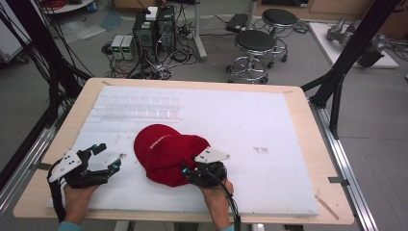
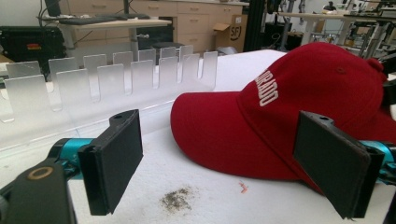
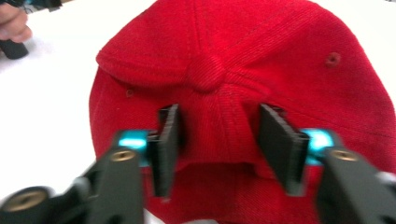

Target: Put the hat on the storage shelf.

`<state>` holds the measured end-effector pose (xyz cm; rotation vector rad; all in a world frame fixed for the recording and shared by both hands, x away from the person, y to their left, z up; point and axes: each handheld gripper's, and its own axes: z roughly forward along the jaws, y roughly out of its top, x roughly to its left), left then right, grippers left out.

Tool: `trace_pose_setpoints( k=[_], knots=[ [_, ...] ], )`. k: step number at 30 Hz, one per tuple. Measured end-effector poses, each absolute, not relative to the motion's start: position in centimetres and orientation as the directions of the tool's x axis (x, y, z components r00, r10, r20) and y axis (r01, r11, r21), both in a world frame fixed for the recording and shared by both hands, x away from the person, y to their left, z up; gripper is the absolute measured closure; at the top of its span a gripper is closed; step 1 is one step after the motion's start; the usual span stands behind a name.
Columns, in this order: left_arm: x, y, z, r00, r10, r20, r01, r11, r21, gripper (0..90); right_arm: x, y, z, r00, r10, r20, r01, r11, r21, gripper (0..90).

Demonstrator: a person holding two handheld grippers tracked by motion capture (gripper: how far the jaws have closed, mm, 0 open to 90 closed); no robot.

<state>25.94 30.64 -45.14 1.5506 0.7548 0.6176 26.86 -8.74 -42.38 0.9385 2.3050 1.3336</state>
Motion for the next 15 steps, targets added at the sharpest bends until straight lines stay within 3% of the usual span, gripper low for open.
trace_pose_setpoints(
  k=[2, 3, 4, 5, 15],
  knots=[
    [25.9, 30.6, -45.1, 0.643, 0.765, -0.038, 0.113, -0.046, 0.992, 16.3, 27.1, -8.7, -42.3, -0.731, 0.68, 0.055, 0.398, 0.359, 0.844, 66.0],
    [25.9, 30.6, -45.1, 0.643, 0.765, -0.038, 0.113, -0.046, 0.992, 16.2, 27.1, -8.7, -42.3, -0.731, 0.68, 0.055, 0.398, 0.359, 0.844, 66.0],
    [25.9, 30.6, -45.1, 0.643, 0.765, -0.038, 0.112, -0.045, 0.993, 16.3, 27.2, -8.7, -42.3, -0.739, 0.673, 0.041, 0.385, 0.372, 0.845, 74.5],
    [25.9, 30.7, -45.1, 0.644, 0.764, -0.039, 0.114, -0.045, 0.993, 16.2, 27.2, -8.6, -42.2, -0.743, 0.669, 0.033, 0.377, 0.377, 0.846, 76.7],
    [25.9, 30.5, -45.1, 0.641, 0.767, -0.03, 0.115, -0.057, 0.992, 16.2, 27.6, -8.6, -41.2, -0.785, 0.619, -0.001, 0.324, 0.413, 0.851, 81.4]
  ],
)
